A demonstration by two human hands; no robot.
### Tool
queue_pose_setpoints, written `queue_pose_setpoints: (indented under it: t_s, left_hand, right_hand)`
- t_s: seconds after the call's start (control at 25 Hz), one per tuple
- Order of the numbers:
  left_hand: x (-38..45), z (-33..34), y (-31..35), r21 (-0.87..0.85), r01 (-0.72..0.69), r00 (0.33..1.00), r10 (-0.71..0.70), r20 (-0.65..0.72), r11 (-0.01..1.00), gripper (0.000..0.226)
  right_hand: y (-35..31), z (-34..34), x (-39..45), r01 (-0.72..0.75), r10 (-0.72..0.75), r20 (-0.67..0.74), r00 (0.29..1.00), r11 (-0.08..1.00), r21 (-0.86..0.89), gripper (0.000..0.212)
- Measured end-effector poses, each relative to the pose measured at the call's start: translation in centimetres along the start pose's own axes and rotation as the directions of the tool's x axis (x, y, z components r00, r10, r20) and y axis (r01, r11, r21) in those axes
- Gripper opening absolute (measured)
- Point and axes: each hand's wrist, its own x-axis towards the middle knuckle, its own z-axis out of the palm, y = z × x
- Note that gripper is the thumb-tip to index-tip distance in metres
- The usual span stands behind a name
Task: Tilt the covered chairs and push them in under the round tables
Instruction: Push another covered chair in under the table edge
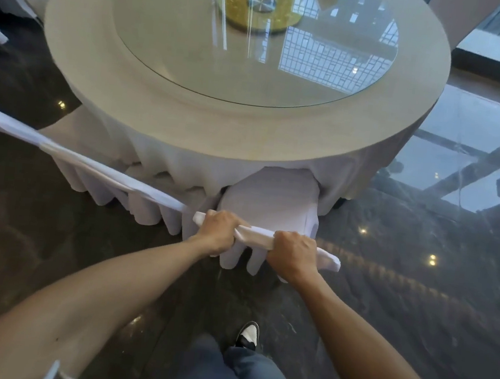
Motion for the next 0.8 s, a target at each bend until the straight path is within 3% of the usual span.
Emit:
queue_pose_setpoints:
  t_s: [0.2,0.48,0.6,0.8]
  left_hand:
    - [1.5,-1.4,-1.5,0.023,-0.045,0.995,0.043,0.088,0.999,0.055]
    - [2.2,-1.0,-2.9,0.075,-0.164,0.981,0.154,0.115,0.984,0.044]
    - [2.3,-1.4,-5.7,0.112,-0.209,0.97,0.191,0.149,0.972,0.049]
    - [2.3,-2.3,-6.8,0.056,-0.24,0.963,0.23,0.139,0.969,0.052]
  right_hand:
    - [-1.3,-0.9,1.4,0.011,-0.011,0.018,1.0,1.0,-0.016,0.023]
    - [-2.9,-0.1,0.9,-0.105,0.105,-0.005,0.994,0.988,-0.116,0.021]
    - [-5.7,0.4,0.6,-0.128,0.129,-0.002,0.992,0.984,-0.12,0.021]
    - [-6.6,0.5,0.7,-0.186,0.186,-0.011,0.982,0.976,-0.109,0.019]
